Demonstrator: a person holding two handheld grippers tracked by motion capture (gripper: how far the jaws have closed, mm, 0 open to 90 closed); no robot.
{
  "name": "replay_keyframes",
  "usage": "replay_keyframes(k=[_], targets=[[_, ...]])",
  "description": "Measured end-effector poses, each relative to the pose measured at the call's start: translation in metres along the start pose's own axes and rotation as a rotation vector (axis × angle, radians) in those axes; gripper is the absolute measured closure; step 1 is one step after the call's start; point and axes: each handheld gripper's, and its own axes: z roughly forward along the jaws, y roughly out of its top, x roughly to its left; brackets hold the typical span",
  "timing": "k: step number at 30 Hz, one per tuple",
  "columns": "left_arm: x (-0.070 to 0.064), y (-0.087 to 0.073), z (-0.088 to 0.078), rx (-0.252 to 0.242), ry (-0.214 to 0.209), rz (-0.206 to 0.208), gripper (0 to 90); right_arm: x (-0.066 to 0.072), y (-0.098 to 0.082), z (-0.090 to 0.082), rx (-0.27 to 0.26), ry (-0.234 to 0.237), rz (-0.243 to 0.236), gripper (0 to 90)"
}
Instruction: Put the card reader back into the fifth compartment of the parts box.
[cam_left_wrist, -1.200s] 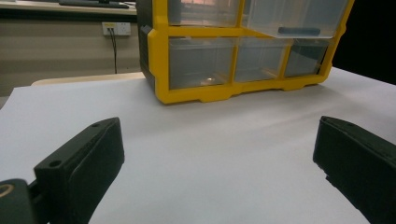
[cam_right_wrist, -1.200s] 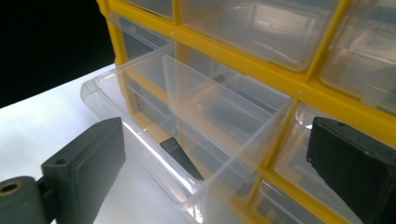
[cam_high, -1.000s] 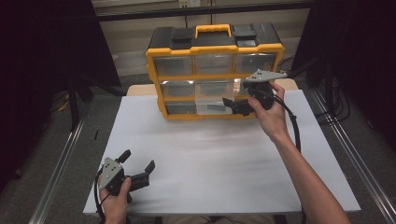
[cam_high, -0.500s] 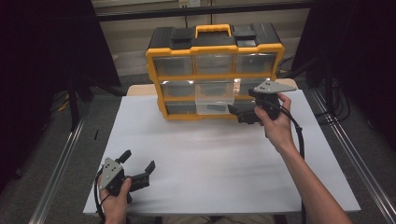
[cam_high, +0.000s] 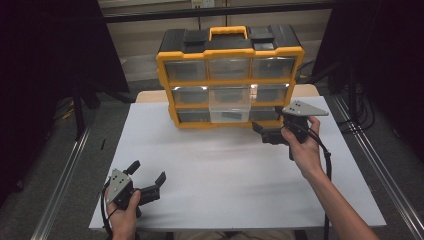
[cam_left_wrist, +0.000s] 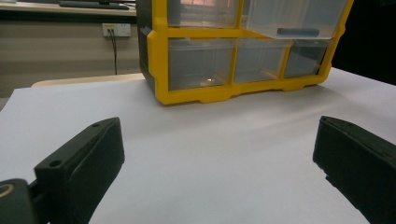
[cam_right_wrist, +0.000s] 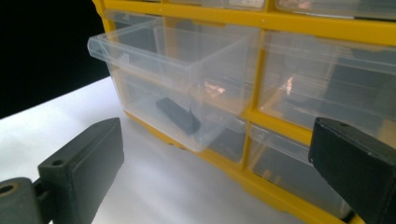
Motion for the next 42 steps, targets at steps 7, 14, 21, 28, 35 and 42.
replay_keyframes(k=[7, 14, 21, 28, 35, 42], targets=[[0.000, 0.000, 0.000, 0.004, 0.003, 0.007, 2.3, 0.002, -0.018, -0.010, 0.002, -0.057, 0.002, 0.2], [-0.001, 0.000, 0.000, 0.003, 0.005, 0.008, 2.3, -0.001, -0.035, -0.026, -0.014, -0.099, 0.017, 1.1], [-0.001, 0.000, 0.000, 0.002, 0.008, 0.008, 2.3, -0.002, -0.049, -0.041, -0.031, -0.124, 0.021, 1.1], [-0.002, 0.000, 0.000, 0.001, 0.008, 0.006, 2.3, -0.002, -0.070, -0.051, -0.036, -0.157, 0.025, 1.0], [-0.003, 0.000, -0.001, -0.006, 0.011, 0.004, 2.3, -0.001, -0.086, -0.064, -0.049, -0.183, 0.046, 0.5], [-0.003, 0.000, -0.003, -0.012, 0.019, 0.015, 2.3, 0.002, -0.098, -0.076, -0.065, -0.196, 0.069, 0.3]])
